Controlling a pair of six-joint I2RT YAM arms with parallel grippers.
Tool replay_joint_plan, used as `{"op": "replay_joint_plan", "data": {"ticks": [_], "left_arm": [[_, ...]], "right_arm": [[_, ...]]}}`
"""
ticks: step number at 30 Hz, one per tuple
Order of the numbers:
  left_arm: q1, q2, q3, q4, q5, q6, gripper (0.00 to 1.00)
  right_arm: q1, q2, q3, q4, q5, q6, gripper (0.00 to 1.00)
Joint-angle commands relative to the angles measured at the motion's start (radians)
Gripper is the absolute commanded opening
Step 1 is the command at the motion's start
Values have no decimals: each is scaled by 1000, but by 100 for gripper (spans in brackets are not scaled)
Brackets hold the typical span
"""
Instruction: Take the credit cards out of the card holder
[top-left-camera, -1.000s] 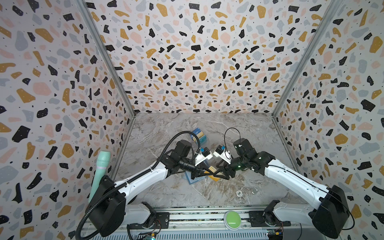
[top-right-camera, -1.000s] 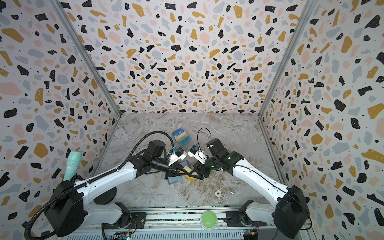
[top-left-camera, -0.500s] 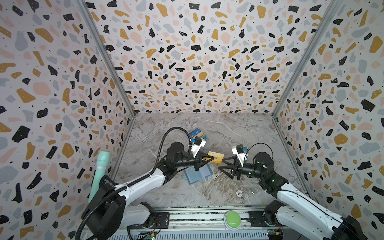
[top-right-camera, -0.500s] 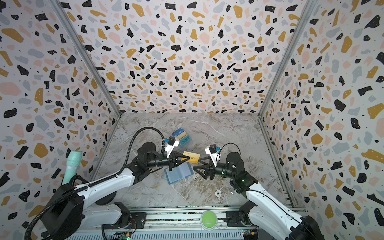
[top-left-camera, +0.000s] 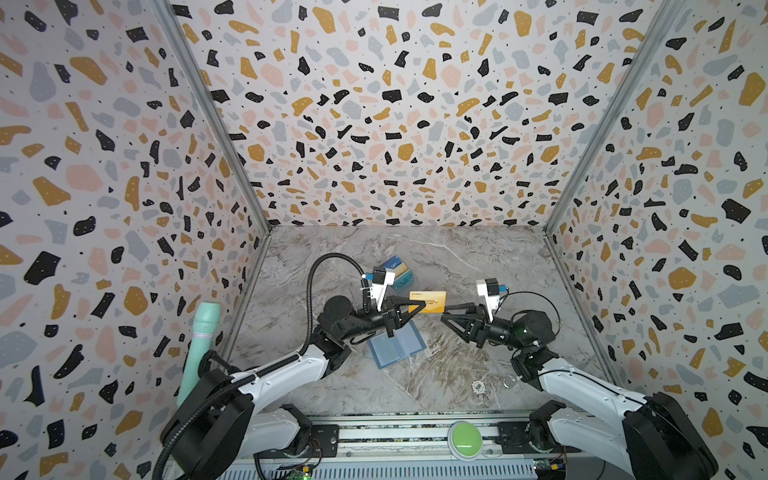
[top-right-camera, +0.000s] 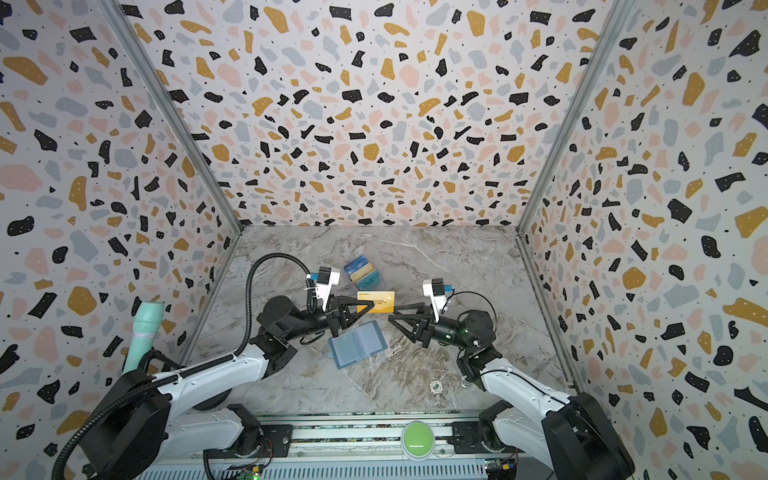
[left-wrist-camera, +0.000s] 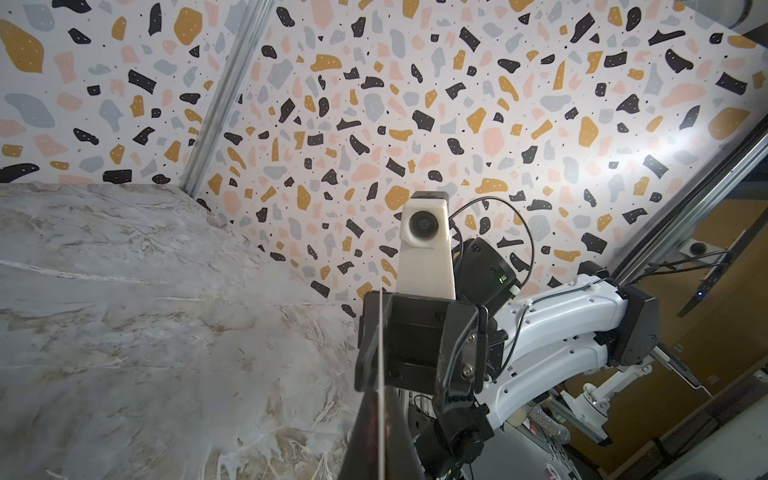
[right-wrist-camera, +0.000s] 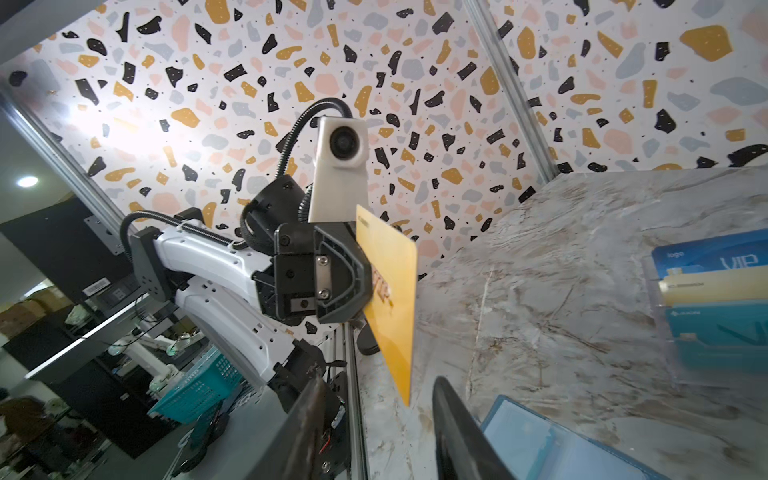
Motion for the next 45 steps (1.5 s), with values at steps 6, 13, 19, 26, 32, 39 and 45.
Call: {"op": "replay_joint_plan", "data": {"ticks": [6, 13, 19, 26, 32, 39, 45], "left_arm": [[3, 24, -14, 182, 2, -75, 0], [3, 57, -40, 287, 11, -139, 0], [3, 64, -59, 319, 13, -139, 0], [2, 66, -59, 321, 21, -167, 0], [4, 24, -56, 156, -1, -45, 37], [17, -57, 153, -553, -10, 397, 43], [29, -50, 299, -894, 35, 637, 44]], "right_arm": [[8, 55, 41, 178, -17, 70, 31], [12, 90, 41, 278, 7, 102, 25], [21, 117, 58, 298, 7, 113, 18], [36, 130, 65, 271, 21, 95, 5], [25, 81, 64, 156, 20, 57, 0], [-33, -68, 99, -318, -61, -166, 0], [-39, -187, 129, -740, -50, -419, 0]]}}
